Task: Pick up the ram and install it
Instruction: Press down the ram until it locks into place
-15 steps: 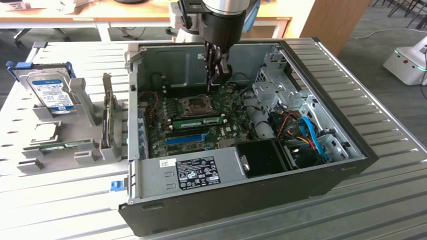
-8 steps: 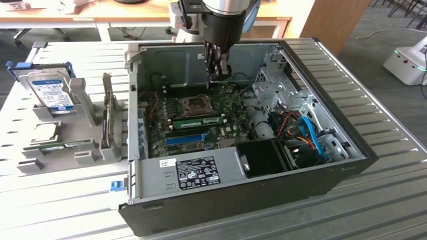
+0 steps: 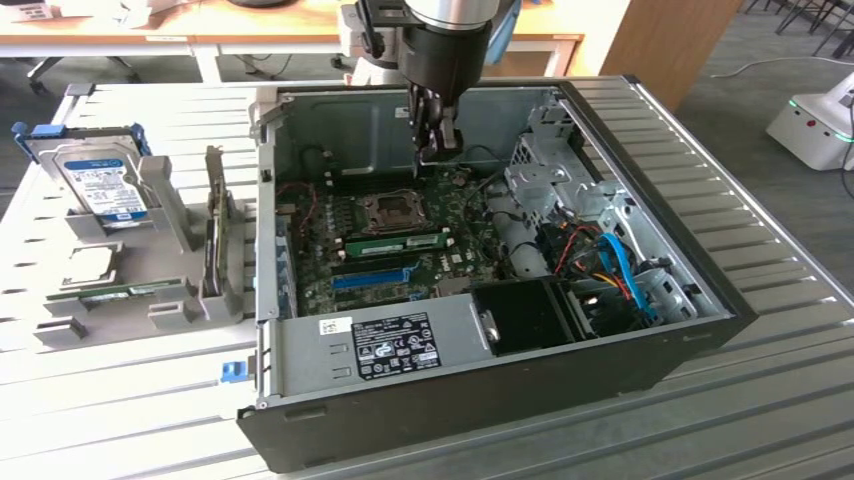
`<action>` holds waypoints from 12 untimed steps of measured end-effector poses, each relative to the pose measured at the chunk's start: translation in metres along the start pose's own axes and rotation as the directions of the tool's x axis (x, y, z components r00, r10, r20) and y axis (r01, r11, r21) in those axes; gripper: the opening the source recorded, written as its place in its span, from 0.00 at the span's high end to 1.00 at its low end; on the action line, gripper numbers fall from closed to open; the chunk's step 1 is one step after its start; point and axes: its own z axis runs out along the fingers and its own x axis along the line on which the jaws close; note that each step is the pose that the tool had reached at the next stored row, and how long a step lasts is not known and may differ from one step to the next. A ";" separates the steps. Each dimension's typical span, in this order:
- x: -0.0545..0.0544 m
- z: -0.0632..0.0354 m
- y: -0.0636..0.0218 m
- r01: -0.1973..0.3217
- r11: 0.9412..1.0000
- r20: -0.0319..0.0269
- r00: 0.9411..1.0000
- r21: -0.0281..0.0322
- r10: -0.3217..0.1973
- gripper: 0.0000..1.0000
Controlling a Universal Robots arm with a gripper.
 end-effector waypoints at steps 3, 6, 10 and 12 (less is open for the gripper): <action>0.000 0.0000 -0.0006 0.000 1.000 0.000 1.000 0.000 0.000 0.89; 0.000 -0.0001 -0.0034 0.000 1.000 0.000 1.000 0.000 0.000 0.89; 0.000 -0.0001 -0.0102 0.000 1.000 0.000 1.000 0.000 0.000 0.89; 0.000 -0.0001 -0.0145 0.000 1.000 0.000 1.000 0.000 0.000 0.89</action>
